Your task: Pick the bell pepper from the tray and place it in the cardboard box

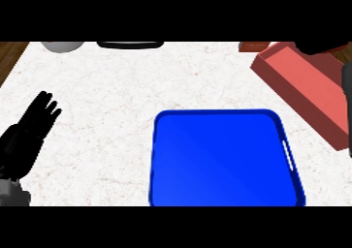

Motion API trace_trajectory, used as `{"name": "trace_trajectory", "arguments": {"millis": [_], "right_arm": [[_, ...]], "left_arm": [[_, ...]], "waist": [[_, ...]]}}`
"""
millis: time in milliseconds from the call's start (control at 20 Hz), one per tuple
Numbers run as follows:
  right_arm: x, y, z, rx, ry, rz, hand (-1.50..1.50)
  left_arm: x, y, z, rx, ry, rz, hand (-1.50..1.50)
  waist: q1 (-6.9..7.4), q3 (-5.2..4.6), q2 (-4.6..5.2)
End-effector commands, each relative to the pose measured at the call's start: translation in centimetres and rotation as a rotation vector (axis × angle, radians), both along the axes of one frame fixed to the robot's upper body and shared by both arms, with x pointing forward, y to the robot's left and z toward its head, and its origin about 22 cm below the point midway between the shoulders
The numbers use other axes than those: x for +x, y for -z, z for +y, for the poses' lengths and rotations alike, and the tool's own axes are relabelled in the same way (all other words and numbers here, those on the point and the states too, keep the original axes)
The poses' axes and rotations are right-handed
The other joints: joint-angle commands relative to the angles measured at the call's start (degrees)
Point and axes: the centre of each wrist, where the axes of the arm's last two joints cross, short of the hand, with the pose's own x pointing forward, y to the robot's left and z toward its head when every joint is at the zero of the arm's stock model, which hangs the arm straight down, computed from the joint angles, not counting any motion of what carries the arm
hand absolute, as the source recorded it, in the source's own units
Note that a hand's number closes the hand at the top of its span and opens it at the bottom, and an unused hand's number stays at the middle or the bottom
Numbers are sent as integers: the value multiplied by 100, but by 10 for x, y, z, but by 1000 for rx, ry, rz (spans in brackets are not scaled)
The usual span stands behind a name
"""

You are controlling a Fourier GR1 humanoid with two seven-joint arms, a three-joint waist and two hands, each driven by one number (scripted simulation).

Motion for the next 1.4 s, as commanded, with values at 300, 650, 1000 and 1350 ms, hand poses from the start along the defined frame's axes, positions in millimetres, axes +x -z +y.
{"name": "trace_trajectory", "arguments": {"millis": [300,650,1000,1350], "right_arm": [[24,66,-47,20,-16,17,150],[28,93,-77,156,-9,215,150],[15,149,-86,231,4,311,-150],[14,136,-98,484,-28,-51,-150]], "left_arm": [[-10,0,8,-3,-3,5,0],[3,-3,-6,7,10,-19,0],[6,-11,0,9,18,8,0],[4,3,-6,-4,13,3,0]], "waist": [[50,3,16],[116,6,55],[82,8,32],[0,15,18]]}}
